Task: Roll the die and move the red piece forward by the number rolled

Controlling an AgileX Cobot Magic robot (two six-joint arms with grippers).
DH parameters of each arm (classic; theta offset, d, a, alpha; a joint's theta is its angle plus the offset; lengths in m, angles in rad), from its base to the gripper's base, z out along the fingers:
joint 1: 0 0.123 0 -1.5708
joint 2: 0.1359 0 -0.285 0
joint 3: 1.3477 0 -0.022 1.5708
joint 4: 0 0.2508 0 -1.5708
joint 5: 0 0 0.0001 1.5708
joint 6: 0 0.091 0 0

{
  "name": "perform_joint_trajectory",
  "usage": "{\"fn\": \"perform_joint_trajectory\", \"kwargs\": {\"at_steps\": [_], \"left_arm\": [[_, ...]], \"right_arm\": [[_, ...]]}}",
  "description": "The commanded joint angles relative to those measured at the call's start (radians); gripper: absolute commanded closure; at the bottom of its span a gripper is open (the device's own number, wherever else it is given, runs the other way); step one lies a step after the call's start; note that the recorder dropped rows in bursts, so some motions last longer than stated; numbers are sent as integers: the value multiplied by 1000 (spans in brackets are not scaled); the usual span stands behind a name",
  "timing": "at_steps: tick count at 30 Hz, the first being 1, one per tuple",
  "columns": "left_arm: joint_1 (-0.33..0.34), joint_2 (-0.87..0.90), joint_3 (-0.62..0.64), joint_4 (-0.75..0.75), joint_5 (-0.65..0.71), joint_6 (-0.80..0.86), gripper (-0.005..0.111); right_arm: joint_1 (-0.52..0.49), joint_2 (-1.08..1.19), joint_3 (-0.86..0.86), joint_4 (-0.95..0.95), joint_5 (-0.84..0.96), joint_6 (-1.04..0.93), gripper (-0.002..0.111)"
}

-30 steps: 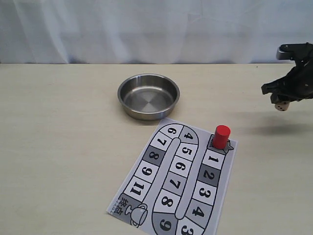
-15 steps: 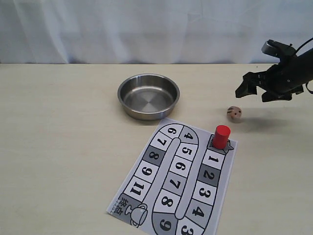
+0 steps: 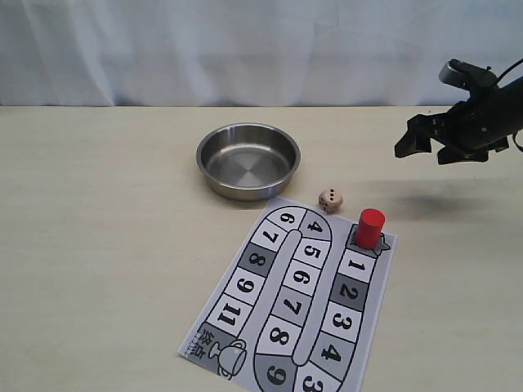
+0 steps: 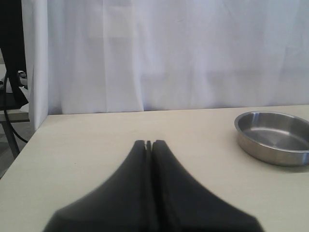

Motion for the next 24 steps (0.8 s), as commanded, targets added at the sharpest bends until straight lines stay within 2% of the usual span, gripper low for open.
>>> {"fn": "perform_joint_trajectory", "kwargs": {"at_steps": [1, 8, 10, 11, 12, 13, 16, 20, 24], "left_arm": [[-2, -2, 3, -5, -4, -5, 107], [-2, -2, 3, -5, -4, -5, 107], [-2, -2, 3, -5, -4, -5, 107], [-2, -2, 3, -5, -4, -5, 107], [-2, -2, 3, -5, -4, -5, 107], [-2, -2, 3, -5, -4, -5, 107], [-2, -2, 3, -5, -4, -5, 107], [-2, -2, 3, -5, -4, -5, 107], [-2, -2, 3, -5, -4, -5, 107]], "right_arm": [[0, -11, -3, -5, 4, -12, 30], [0, -12, -4, -5, 4, -25, 31], [0, -25, -17, -5, 18, -37, 41], [0, -38, -27, -2, 40, -37, 54], [0, -46, -29, -2, 54, -37, 60], [8, -62, -33, -6, 76, -37, 73], [74, -103, -33, -123, 83, -37, 102], [196, -124, -35, -190, 88, -31, 104], [272, -124, -34, -264, 88, -31, 104]]}}
